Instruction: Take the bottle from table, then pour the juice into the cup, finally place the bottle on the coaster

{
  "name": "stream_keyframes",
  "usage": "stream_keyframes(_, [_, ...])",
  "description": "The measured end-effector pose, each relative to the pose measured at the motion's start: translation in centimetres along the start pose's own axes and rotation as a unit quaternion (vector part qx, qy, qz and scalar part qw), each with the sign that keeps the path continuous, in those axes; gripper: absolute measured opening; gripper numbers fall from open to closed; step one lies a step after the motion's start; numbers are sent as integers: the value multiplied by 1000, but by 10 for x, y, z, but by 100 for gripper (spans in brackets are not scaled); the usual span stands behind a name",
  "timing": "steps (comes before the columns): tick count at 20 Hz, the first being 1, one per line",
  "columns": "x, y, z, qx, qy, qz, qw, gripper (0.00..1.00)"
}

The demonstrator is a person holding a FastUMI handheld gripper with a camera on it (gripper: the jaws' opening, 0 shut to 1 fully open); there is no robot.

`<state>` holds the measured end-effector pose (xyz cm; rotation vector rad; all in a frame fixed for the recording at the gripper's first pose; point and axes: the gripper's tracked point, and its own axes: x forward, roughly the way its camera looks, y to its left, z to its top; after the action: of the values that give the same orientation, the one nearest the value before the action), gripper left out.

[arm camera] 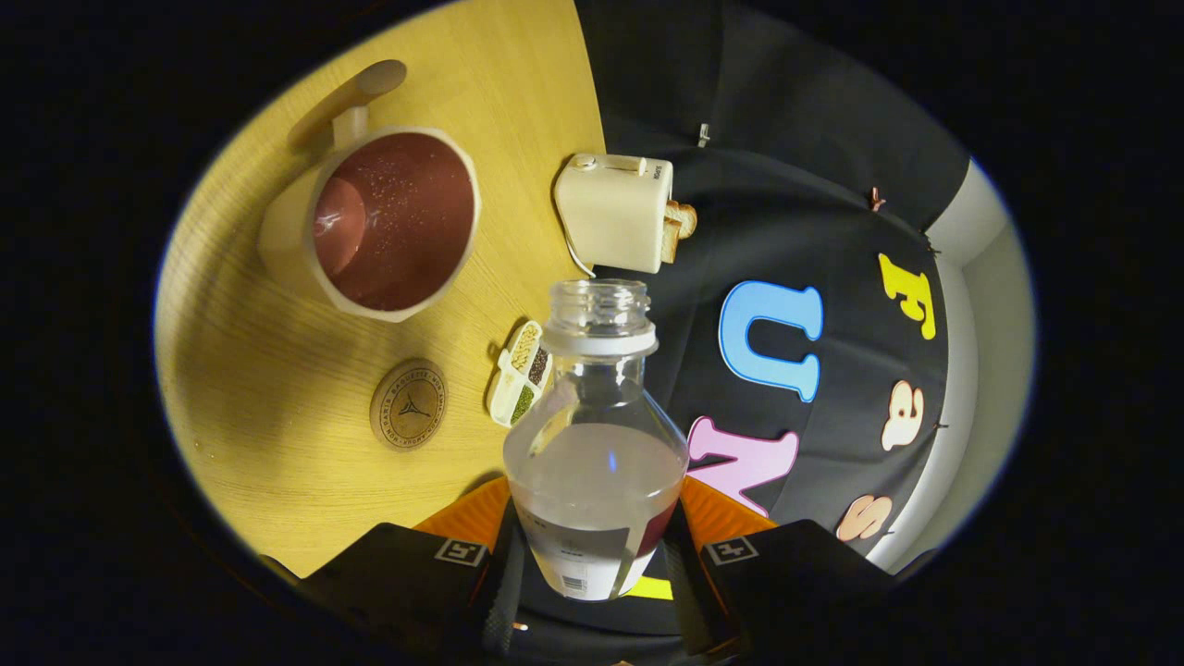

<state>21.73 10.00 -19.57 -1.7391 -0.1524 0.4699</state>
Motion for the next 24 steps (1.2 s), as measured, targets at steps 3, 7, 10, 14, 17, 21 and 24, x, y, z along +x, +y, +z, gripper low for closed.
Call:
stream_keyframes(3, [-1,3,2,-21,-5,6,1000,70])
stream_keyframes(7, [-5,8,4,-50,-10,9,999,70])
stream_keyframes(10, [-3,8,5,-64,-14,12,998,70])
stream_keyframes(14, [2,8,5,-81,-17,17,996,70])
stream_keyframes(17, [3,9,1,-84,-11,21,996,70])
stream_keyframes(21, [3,7,5,-105,-21,20,994,70])
stream_keyframes(24, [1,7,2,-113,-17,25,993,70])
